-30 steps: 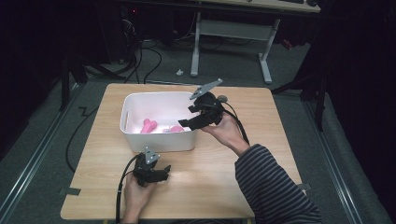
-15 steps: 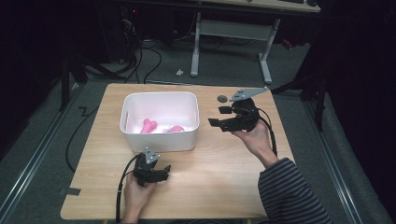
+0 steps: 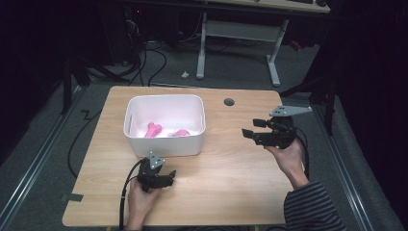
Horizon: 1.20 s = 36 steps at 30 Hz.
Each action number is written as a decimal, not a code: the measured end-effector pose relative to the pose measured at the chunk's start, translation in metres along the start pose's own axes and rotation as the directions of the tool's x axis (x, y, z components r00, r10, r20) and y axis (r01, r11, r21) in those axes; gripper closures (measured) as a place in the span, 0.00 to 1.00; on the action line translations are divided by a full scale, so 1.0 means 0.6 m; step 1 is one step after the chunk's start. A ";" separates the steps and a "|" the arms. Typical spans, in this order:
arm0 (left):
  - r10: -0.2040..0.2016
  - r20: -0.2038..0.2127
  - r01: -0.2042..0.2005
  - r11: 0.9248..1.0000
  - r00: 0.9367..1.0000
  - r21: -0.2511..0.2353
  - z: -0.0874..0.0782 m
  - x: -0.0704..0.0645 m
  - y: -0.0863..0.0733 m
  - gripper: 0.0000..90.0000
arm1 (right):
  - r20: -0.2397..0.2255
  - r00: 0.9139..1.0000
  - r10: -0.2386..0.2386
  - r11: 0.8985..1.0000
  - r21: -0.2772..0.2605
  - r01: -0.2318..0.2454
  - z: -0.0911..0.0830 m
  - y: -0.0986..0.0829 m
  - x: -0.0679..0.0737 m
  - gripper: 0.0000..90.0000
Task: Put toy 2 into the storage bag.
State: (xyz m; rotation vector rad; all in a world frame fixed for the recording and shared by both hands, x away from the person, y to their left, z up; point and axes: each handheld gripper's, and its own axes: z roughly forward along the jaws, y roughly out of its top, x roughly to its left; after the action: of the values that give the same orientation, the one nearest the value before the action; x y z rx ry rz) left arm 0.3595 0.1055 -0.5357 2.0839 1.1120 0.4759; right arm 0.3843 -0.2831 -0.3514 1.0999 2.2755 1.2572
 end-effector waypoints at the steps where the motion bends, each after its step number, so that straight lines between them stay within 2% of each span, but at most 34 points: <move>1: 0.000 0.000 0.000 1.000 1.000 0.000 0.000 0.000 0.000 0.24 | 0.000 1.000 0.010 1.000 -0.005 -0.010 -0.003 -0.006 -0.001 0.41; 4: 0.000 0.000 0.000 1.000 1.000 0.000 0.000 0.000 0.000 0.24 | 0.029 1.000 0.011 1.000 -0.008 -0.010 -0.012 -0.024 -0.003 0.41; 6: 0.000 0.000 0.000 1.000 1.000 0.000 0.000 0.000 0.000 0.24 | 0.027 0.999 0.031 1.000 -0.003 -0.030 -0.015 -0.037 -0.006 0.41; 8: -0.001 0.000 0.001 1.000 1.000 0.000 0.000 0.000 0.000 0.24 | 0.048 0.998 0.034 0.999 -0.005 -0.034 -0.018 -0.051 -0.008 0.41; 13: 0.000 0.001 0.000 1.000 1.000 0.000 0.000 0.000 0.000 0.24 | 0.072 0.994 0.078 0.997 0.005 -0.079 -0.017 -0.089 -0.020 0.41; 17: -0.001 0.001 0.001 1.000 1.000 -0.001 0.000 0.000 0.000 0.24 | 0.097 0.988 0.117 0.992 0.025 -0.120 -0.007 -0.126 -0.028 0.41; 25: 0.000 0.002 0.000 1.000 1.000 -0.001 0.000 0.000 0.000 0.24 | 0.131 0.976 0.176 0.983 0.019 -0.180 0.009 -0.181 -0.040 0.41; 33: 0.000 0.002 0.000 1.000 1.000 -0.001 0.000 0.000 0.000 0.24 | 0.182 0.963 0.197 0.977 0.047 -0.208 0.038 -0.239 -0.044 0.41; 36: -0.001 0.002 0.001 1.000 1.000 0.000 0.000 0.000 0.000 0.24 | 0.215 0.959 0.183 0.978 0.058 -0.200 0.052 -0.257 -0.043 0.41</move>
State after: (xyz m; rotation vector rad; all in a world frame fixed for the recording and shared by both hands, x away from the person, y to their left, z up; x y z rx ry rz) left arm 0.3594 0.1056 -0.5357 2.0830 1.1116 0.4735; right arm 0.3470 -0.3335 -0.4980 1.4388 2.1176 1.0679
